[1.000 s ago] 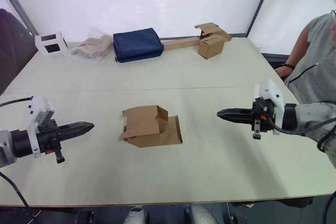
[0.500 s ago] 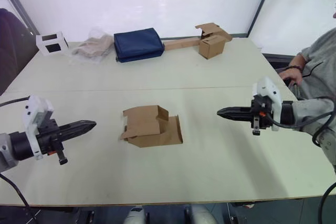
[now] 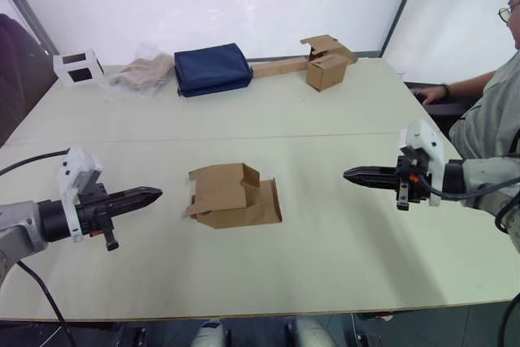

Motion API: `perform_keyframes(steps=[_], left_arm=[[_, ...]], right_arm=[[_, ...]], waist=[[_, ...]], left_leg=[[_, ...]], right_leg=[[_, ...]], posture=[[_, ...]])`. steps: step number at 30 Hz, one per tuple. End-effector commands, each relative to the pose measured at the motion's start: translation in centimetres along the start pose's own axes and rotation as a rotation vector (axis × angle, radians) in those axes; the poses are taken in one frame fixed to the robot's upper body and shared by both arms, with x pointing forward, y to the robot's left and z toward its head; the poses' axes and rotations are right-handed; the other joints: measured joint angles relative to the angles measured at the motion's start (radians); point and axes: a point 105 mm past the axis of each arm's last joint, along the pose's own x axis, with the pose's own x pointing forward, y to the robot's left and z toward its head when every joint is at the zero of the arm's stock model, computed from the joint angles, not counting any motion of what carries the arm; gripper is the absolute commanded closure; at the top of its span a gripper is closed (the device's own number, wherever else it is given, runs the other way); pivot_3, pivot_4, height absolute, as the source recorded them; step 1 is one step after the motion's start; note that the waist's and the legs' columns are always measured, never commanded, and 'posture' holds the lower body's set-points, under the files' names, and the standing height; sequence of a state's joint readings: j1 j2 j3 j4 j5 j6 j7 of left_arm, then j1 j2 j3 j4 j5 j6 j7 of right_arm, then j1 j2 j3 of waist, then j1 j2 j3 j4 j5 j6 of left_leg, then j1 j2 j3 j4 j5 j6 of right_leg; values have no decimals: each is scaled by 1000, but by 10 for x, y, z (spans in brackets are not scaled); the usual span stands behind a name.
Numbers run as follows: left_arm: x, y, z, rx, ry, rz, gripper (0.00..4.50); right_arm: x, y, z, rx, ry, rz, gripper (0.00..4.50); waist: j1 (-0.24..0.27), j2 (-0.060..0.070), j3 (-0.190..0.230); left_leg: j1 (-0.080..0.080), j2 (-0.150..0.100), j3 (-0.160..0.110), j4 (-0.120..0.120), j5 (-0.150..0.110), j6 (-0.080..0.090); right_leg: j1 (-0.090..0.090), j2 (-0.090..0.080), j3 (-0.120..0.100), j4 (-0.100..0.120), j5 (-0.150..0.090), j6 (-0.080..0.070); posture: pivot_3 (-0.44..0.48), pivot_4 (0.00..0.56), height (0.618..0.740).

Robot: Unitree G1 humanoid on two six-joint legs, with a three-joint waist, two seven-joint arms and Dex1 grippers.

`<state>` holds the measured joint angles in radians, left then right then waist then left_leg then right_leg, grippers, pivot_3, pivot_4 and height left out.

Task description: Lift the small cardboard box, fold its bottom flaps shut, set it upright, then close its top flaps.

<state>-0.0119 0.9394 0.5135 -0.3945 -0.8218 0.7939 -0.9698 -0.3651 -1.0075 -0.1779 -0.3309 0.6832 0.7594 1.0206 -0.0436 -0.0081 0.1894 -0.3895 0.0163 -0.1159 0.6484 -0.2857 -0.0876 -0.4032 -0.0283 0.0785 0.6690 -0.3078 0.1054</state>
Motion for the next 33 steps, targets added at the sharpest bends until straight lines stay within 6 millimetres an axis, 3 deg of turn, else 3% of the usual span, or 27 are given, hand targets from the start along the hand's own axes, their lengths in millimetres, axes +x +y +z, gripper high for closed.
perform_keyframes(steps=[1, 2, 5, 11, 12, 13, 15, 17, 24, 30, 33], left_arm=[[4, 6, 8, -12, -2, 29, 4457], [6, 6, 11, -45, -21, 22, 4457], [12, 5, 14, -132, -27, -20, 3749], [12, -3, -1, -319, 30, -148, 1420], [15, -2, -1, -359, 23, -166, 1212], [22, 3, 0, -462, -9, -192, 468], [36, 14, -1, -628, -40, -228, 74], [42, 23, -2, -730, -53, -225, 74], [58, 25, -11, -890, -5, -273, 74], [69, 24, -9, -921, 1, -304, 74], [84, 20, -13, -920, 36, -316, 74]], right_arm=[[-5, -2, 14, -46, -38, -40, 4500], [-4, -3, 14, -46, -41, -44, 4500], [-3, -3, 12, -48, -36, -49, 4500], [-4, 2, 11, -50, -23, -49, 4500], [-4, 3, 10, -50, -23, -49, 4500], [-2, 6, 10, -55, -27, -51, 4500], [0, 9, 9, -55, -41, -65, 4500], [0, 11, 8, -55, -47, -83, 4500], [-3, 15, 8, -63, -73, -148, 4500], [-3, 18, 7, -57, -80, -176, 4500], [-5, 20, 7, -53, -82, -196, 4500]], waist=[[3, 0, 0], [2, 0, 0], [2, 0, 0], [-2, 0, 0], [-1, 0, 0], [-1, 0, 0], [15, 1, 0], [20, 1, -1], [1, 0, -1], [-1, 0, -1], [4, 0, -1]], left_leg=[[0, 0, 0, 0, 0, 0], [0, 0, 0, 0, 0, 0], [0, 0, 0, 0, 0, 0], [0, 0, 0, 0, 0, 0], [0, 0, 0, 0, 0, 0], [0, 0, 0, 0, 0, 0], [0, 0, 0, 0, 0, 0], [0, -1, -2, 3, 0, 0], [-1, -1, -2, 2, 0, 0], [0, -1, -2, 2, 0, 0], [0, -1, -2, 2, 0, -1]], right_leg=[[0, 0, 0, 0, 0, 0], [0, 0, 0, 0, 0, 0], [0, 0, 0, 0, 0, 0], [0, 0, 0, 0, 0, 0], [-1, 0, 0, 1, 0, 0], [-1, 0, 0, 1, 0, 0], [1, 0, 0, 0, 0, 0], [2, 1, -2, 2, 0, 0], [0, 0, -1, 2, 0, 0], [0, 0, -1, 3, 0, 0], [0, 0, -1, 3, 0, 0]], posture=[[0, 150, 740], [0, 150, 740], [0, 150, 740], [0, 150, 740], [0, 150, 740], [0, 150, 740], [0, 150, 740], [0, 150, 740], [0, 150, 740], [0, 150, 740], [0, 150, 740]])
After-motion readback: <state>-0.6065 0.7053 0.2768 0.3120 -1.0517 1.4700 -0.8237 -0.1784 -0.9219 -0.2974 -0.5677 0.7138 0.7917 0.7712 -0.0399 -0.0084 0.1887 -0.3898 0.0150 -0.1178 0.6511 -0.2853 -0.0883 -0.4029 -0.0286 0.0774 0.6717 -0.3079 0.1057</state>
